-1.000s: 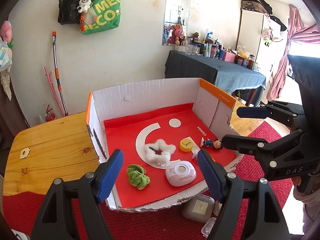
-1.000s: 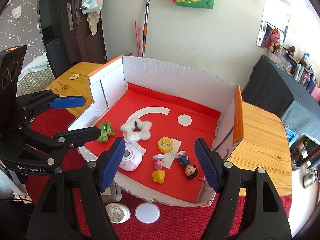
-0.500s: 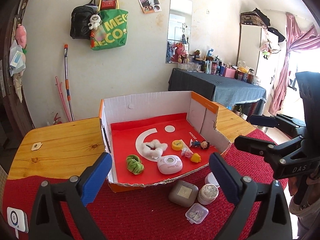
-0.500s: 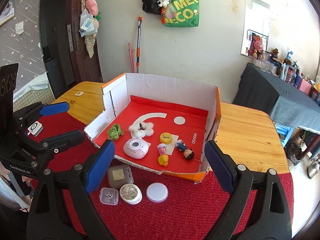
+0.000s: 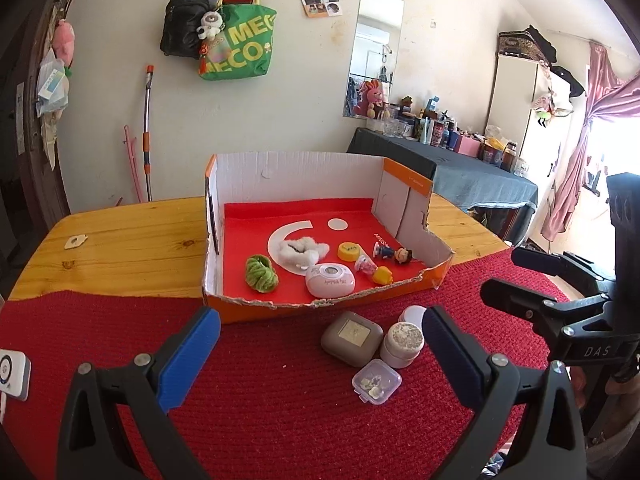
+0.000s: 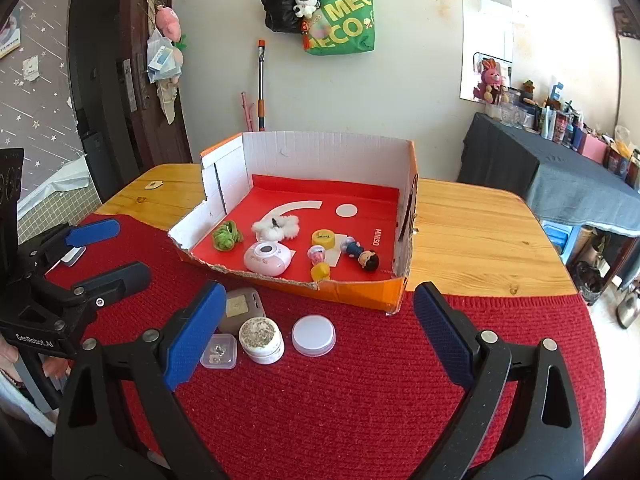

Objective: Organize objects
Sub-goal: 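Lift both tools out of the box and back over the rug, then grasp clear bead box with left tool while right tool grasps white lid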

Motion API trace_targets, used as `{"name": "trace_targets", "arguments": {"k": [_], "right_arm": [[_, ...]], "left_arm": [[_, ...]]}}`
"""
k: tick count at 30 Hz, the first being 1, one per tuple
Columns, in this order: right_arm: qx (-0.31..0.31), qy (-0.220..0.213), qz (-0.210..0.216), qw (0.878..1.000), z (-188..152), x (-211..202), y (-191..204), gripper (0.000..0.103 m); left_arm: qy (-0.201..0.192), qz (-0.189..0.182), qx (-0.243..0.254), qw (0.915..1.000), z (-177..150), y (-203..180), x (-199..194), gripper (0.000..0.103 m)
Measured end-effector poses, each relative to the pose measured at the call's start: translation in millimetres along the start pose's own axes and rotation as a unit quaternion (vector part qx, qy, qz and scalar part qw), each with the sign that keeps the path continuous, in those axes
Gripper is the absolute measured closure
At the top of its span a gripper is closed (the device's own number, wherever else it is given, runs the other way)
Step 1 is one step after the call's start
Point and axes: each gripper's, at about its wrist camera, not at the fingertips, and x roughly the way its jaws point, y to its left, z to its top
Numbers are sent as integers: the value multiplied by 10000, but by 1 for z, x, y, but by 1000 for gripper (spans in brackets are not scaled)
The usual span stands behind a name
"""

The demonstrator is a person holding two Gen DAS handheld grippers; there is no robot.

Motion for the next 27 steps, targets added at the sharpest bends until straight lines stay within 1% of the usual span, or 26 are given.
{"name": "trace_targets", "arguments": {"k": [3,6,9,11,14,17,21,27], "right_arm": [[65,52,-15,10000,-15,4,0,7],[80,104,-78,9999,-33,10,-1,7],[214,279,-71,9994,-49,21,-4,7],[298,388,-72,9988,-56,27,-6,7],[389,488,-52,9980,-60,32,-10,7],[401,496,-71,9979,-61,34,-13,7],[459,488,-101,9977,-59,34,-20,7],[550,520,-158,9970,-59,35,-28,7]], "left_arm": [[154,48,-138,9998,-17,1,9,0],[416,86,-250,9988,-34,3,21,0],[685,53,-387,9969,-48,3,33,0],[782,42,-420,9960,-53,1,37,0],[818,35,-397,9959,-55,-2,41,0],[848,14,-386,9957,-54,-4,44,0],[966,129,-226,9950,-54,-10,51,0],[1162,-27,-177,9931,-49,-18,60,0]]}}
